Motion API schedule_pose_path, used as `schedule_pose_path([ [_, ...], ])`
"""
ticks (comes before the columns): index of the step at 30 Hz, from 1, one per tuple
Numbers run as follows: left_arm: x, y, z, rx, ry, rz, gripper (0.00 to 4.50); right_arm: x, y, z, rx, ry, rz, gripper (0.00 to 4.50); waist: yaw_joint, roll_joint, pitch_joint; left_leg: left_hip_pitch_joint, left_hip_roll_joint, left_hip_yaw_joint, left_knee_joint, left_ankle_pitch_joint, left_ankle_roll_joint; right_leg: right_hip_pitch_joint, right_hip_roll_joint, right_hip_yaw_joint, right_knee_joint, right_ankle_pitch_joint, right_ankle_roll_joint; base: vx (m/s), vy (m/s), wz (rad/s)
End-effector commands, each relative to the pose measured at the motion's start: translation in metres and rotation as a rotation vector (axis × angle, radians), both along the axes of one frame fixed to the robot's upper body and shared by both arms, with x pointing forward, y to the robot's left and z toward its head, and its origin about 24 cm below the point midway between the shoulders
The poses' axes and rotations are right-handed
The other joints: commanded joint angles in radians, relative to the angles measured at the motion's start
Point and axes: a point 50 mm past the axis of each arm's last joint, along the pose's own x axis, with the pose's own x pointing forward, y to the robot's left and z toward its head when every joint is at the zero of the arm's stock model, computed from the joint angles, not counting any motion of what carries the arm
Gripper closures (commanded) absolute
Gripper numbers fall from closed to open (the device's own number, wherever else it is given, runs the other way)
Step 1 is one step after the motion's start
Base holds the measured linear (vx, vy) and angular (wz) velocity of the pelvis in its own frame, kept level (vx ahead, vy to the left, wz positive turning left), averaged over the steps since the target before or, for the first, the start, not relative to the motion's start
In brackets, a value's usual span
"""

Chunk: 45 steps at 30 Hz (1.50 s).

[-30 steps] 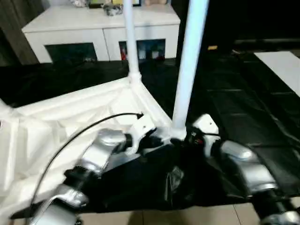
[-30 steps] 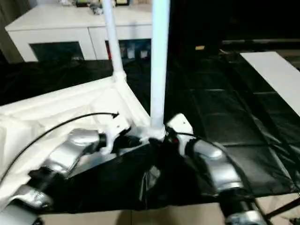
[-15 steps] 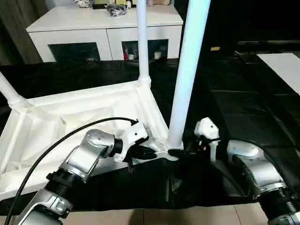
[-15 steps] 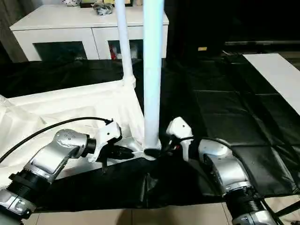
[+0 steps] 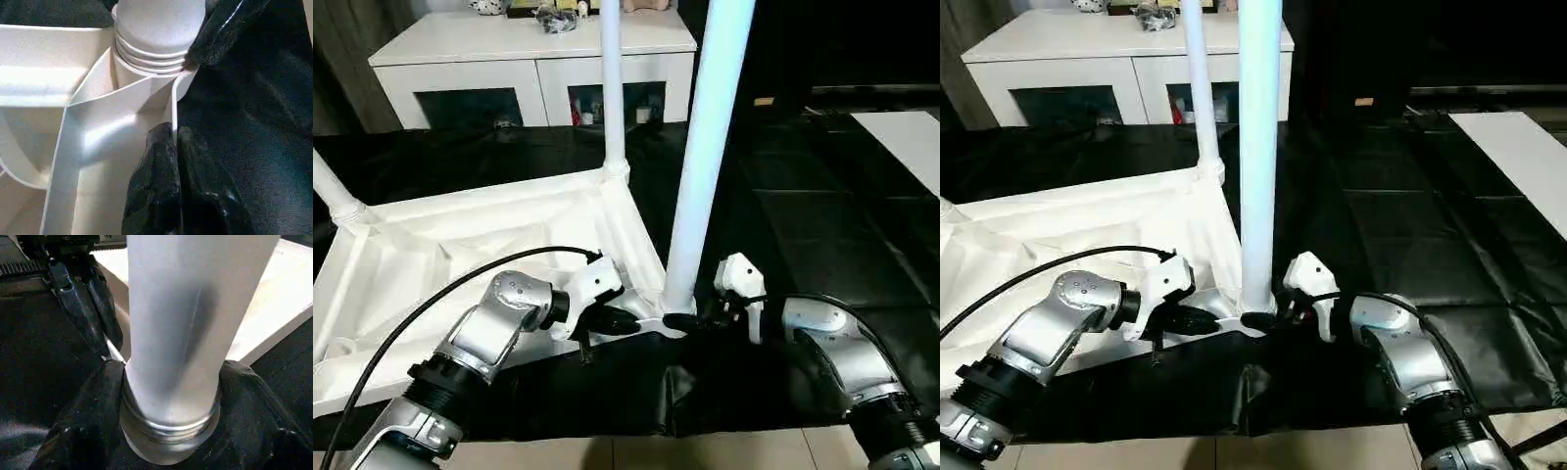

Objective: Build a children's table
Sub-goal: Rotate leg to tighten

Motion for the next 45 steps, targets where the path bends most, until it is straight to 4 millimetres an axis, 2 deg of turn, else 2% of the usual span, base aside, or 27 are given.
schedule_pose_path([
  [1,-0.007,0.006,-0.023,0.088,0.076,0.041,4.50,0.007,-0.004,-0.008,-0.069,-0.011,-0.088,1.90,0.000,-0.012,-0.044,0.000,0.028,-0.004,-0.074,-0.224,0.064,0.049,-0.044,0.034,-0.071,-0.230,-0.231,0.000,0.000,0.00],
  [3,-0.003,0.005,-0.023,0.086,0.061,0.078,4.50,0.011,-0.005,-0.011,-0.076,-0.020,-0.151,1.90,-0.004,-0.011,-0.039,0.003,0.026,-0.005,-0.077,-0.273,0.047,0.047,-0.045,0.033,-0.081,-0.319,-0.209,0.000,0.000,0.00],
  [4,0.001,0.002,-0.024,0.082,0.045,0.122,4.50,0.016,-0.004,-0.013,-0.062,-0.019,-0.223,1.91,-0.007,-0.013,-0.036,0.005,0.024,-0.007,-0.080,-0.307,0.035,0.045,-0.045,0.032,-0.088,-0.393,-0.183,0.000,0.000,0.00],
  [5,0.014,-0.006,-0.022,0.044,0.012,0.250,4.50,0.021,0.000,-0.016,-0.026,-0.007,-0.352,1.91,-0.009,-0.015,-0.034,0.007,0.024,-0.007,-0.081,-0.322,0.030,0.043,-0.045,0.033,-0.091,-0.425,-0.172,0.000,0.000,0.00],
  [6,0.018,-0.009,-0.021,0.026,0.007,0.300,4.50,0.023,0.002,-0.018,-0.014,-0.001,-0.392,1.91,-0.014,-0.013,-0.027,0.015,0.019,-0.007,-0.081,-0.363,0.013,0.033,-0.044,0.030,-0.103,-0.510,-0.149,0.000,0.000,0.00],
  [7,0.018,-0.009,-0.021,0.026,0.007,0.300,4.50,0.023,0.002,-0.018,-0.014,-0.001,-0.392,1.91,-0.015,-0.015,-0.031,0.018,0.018,-0.014,-0.081,-0.378,0.001,0.036,-0.046,0.027,-0.104,-0.546,-0.127,0.000,0.000,0.00],
  [9,0.028,-0.016,-0.020,0.007,-0.020,0.394,4.50,0.026,0.007,-0.023,0.001,0.018,-0.520,1.91,-0.018,-0.016,-0.028,0.014,0.016,-0.015,-0.084,-0.385,0.007,0.033,-0.044,0.027,-0.112,-0.569,-0.099,0.000,0.000,0.00],
  [10,0.035,-0.020,-0.021,0.016,-0.056,0.459,4.50,0.029,0.011,-0.029,0.006,0.040,-0.643,1.91,-0.022,-0.016,-0.031,0.012,0.016,-0.018,-0.086,-0.392,0.004,0.035,-0.044,0.024,-0.113,-0.570,-0.090,0.000,0.000,0.00],
  [12,0.039,-0.023,-0.022,0.020,-0.073,0.494,4.50,0.029,0.014,-0.032,0.003,0.050,-0.703,1.91,-0.024,-0.014,-0.038,0.007,0.019,-0.024,-0.091,-0.378,0.001,0.042,-0.046,0.022,-0.109,-0.517,-0.092,0.000,0.000,0.00],
  [13,0.044,-0.027,-0.024,0.027,-0.100,0.556,4.50,0.031,0.021,-0.038,-0.002,0.065,-0.807,1.91,-0.026,-0.003,-0.037,0.002,0.019,-0.023,-0.094,-0.364,0.000,0.043,-0.043,0.022,-0.106,-0.468,-0.101,0.000,0.000,0.00],
  [16,0.048,-0.032,-0.026,0.038,-0.130,0.608,4.50,0.033,0.033,-0.041,0.004,0.081,-0.913,1.92,-0.025,-0.009,-0.038,0.014,0.017,-0.019,-0.091,-0.396,-0.004,0.032,-0.045,0.027,-0.113,-0.456,-0.114,0.000,0.000,0.00],
  [17,0.050,-0.035,-0.028,0.047,-0.150,0.619,4.50,0.033,0.047,-0.041,0.026,0.102,-0.951,1.92,-0.025,-0.004,-0.037,0.016,0.015,-0.017,-0.091,-0.404,-0.002,0.028,-0.043,0.029,-0.113,-0.446,-0.119,0.000,0.000,0.00],
  [19,0.050,-0.037,-0.029,0.053,-0.165,0.597,4.50,0.033,0.060,-0.038,0.058,0.118,-0.898,1.92,-0.024,-0.007,-0.036,0.015,0.016,-0.019,-0.095,-0.413,-0.002,0.033,-0.043,0.027,-0.112,-0.447,-0.114,0.000,0.000,0.00],
  [22,0.049,-0.038,-0.029,0.042,-0.162,0.570,4.50,0.033,0.062,-0.034,0.086,0.100,-0.861,1.92,-0.020,-0.008,-0.037,0.015,0.019,-0.018,-0.095,-0.416,0.004,0.033,-0.046,0.031,-0.111,-0.437,-0.112,0.000,0.000,0.00],
  [23,0.047,-0.038,-0.029,0.041,-0.167,0.541,4.50,0.034,0.060,-0.031,0.113,0.099,-0.851,1.36,-0.020,-0.008,-0.036,0.014,0.020,-0.017,-0.096,-0.414,0.004,0.033,-0.046,0.031,-0.111,-0.434,-0.114,0.000,0.000,0.00],
  [24,0.047,-0.038,-0.029,0.041,-0.166,0.538,4.50,0.034,0.060,-0.031,0.114,0.097,-0.852,1.36,-0.019,-0.008,-0.036,0.015,0.020,-0.016,-0.096,-0.416,0.008,0.033,-0.047,0.031,-0.112,-0.435,-0.114,0.000,0.000,0.00],
  [26,0.044,-0.036,-0.032,0.043,-0.158,0.469,4.50,0.038,0.047,-0.026,0.119,0.058,-0.853,1.16,-0.017,-0.011,-0.036,0.015,0.020,-0.016,-0.096,-0.412,0.014,0.033,-0.048,0.032,-0.113,-0.444,-0.112,0.000,0.000,0.00],
  [28,0.037,-0.032,-0.036,0.048,-0.128,0.389,4.50,0.041,0.031,-0.018,0.120,0.023,-0.791,1.05,-0.018,-0.013,-0.038,0.004,0.019,-0.016,-0.097,-0.376,0.022,0.043,-0.049,0.031,-0.109,-0.432,-0.110,0.000,0.000,0.00],
  [31,0.034,-0.031,-0.037,0.045,-0.110,0.353,4.50,0.040,0.026,-0.015,0.104,0.018,-0.745,0.75,-0.013,-0.013,-0.040,0.008,0.023,-0.009,-0.091,-0.323,0.036,0.039,-0.050,0.036,-0.106,-0.379,-0.141,0.000,0.000,0.00],
  [32,0.029,-0.028,-0.037,0.042,-0.084,0.288,4.50,0.036,0.018,-0.013,0.079,0.011,-0.637,0.75,-0.009,-0.013,-0.043,0.009,0.025,-0.009,-0.089,-0.309,0.044,0.042,-0.050,0.035,-0.104,-0.360,-0.154,0.000,0.000,0.00],
  [34,0.021,-0.025,-0.037,0.029,-0.063,0.186,4.50,0.027,0.009,-0.009,0.065,0.013,-0.474,0.75,-0.004,-0.012,-0.044,0.002,0.029,-0.008,-0.088,-0.268,0.063,0.049,-0.048,0.036,-0.093,-0.278,-0.174,0.025,-0.008,0.00],
  [36,0.015,-0.024,-0.035,0.010,-0.046,0.113,4.50,0.020,0.004,-0.006,0.055,0.010,-0.378,0.75,-0.002,-0.007,-0.052,-0.001,0.029,-0.005,-0.078,-0.193,0.080,0.054,-0.047,0.035,-0.076,-0.144,-0.217,0.058,-0.010,0.00],
  [38,0.003,-0.021,-0.030,-0.037,-0.005,-0.035,4.50,0.010,-0.002,-0.001,0.053,0.011,-0.244,0.75,0.001,-0.010,-0.054,-0.004,0.030,-0.004,-0.072,-0.140,0.104,0.059,-0.047,0.034,-0.065,-0.045,-0.248,0.062,-0.003,-0.01],
  [40,-0.003,-0.019,-0.027,-0.050,0.022,-0.089,4.50,0.005,-0.004,0.001,0.047,0.016,-0.177,0.75,0.005,-0.004,-0.058,0.002,0.031,-0.002,-0.067,-0.107,0.125,0.059,-0.045,0.033,-0.056,0.029,-0.280,0.061,0.001,0.00],
  [42,-0.007,-0.015,-0.024,-0.045,0.034,-0.131,4.50,-0.003,-0.006,0.002,0.032,0.046,-0.091,0.75,0.010,-0.004,-0.058,0.004,0.032,-0.001,-0.065,-0.099,0.135,0.060,-0.044,0.032,-0.053,0.050,-0.289,0.000,0.000,0.00],
  [44,-0.009,-0.010,-0.021,-0.029,0.042,-0.170,4.50,-0.012,-0.008,0.003,0.012,0.077,-0.006,0.75,0.026,-0.001,-0.054,0.012,0.038,0.003,-0.066,-0.122,0.143,0.054,-0.040,0.032,-0.055,0.013,-0.291,0.000,0.000,0.00],
  [45,-0.011,-0.008,-0.020,-0.022,0.049,-0.185,4.50,-0.014,-0.008,0.004,0.011,0.084,0.019,0.75,0.027,-0.001,-0.052,0.011,0.038,0.003,-0.068,-0.134,0.137,0.054,-0.041,0.032,-0.056,-0.007,-0.289,0.000,0.000,0.00],
])
